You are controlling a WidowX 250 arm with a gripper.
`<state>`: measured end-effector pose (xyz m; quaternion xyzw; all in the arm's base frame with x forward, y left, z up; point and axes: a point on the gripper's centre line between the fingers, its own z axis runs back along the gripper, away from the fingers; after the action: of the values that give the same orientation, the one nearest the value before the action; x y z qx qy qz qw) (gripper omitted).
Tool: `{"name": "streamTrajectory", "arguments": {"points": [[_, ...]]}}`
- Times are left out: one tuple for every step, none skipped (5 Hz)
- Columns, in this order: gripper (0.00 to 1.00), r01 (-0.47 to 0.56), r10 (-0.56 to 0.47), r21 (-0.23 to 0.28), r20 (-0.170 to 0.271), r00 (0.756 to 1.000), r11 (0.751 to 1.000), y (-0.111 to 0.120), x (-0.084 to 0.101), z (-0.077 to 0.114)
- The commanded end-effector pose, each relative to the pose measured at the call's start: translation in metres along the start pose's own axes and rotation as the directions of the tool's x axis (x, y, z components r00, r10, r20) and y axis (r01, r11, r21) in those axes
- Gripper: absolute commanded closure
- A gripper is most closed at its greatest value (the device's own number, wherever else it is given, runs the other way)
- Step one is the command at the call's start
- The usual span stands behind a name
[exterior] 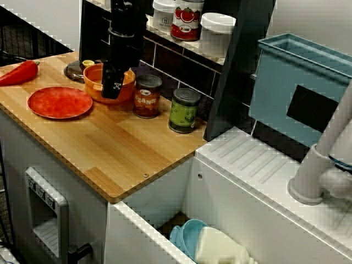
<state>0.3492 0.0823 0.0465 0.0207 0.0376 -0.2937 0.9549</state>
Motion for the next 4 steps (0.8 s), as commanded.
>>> {"name": "streamTrajectory", "arguments": {"points": [[1.00,0.010,-0.011,0.013,0.091,0.996,1.000,0.000,-0.002,0.043],[1.00,-0.004,0.002,0.009,0.142,0.990,1.000,-0.001,-0.012,0.069],[1.00,-0.018,0.021,-0.018,0.179,0.984,1.000,0.004,-0.018,0.092],[1.00,-0.020,0.026,-0.030,0.202,0.979,0.999,0.006,-0.024,0.106]]}}
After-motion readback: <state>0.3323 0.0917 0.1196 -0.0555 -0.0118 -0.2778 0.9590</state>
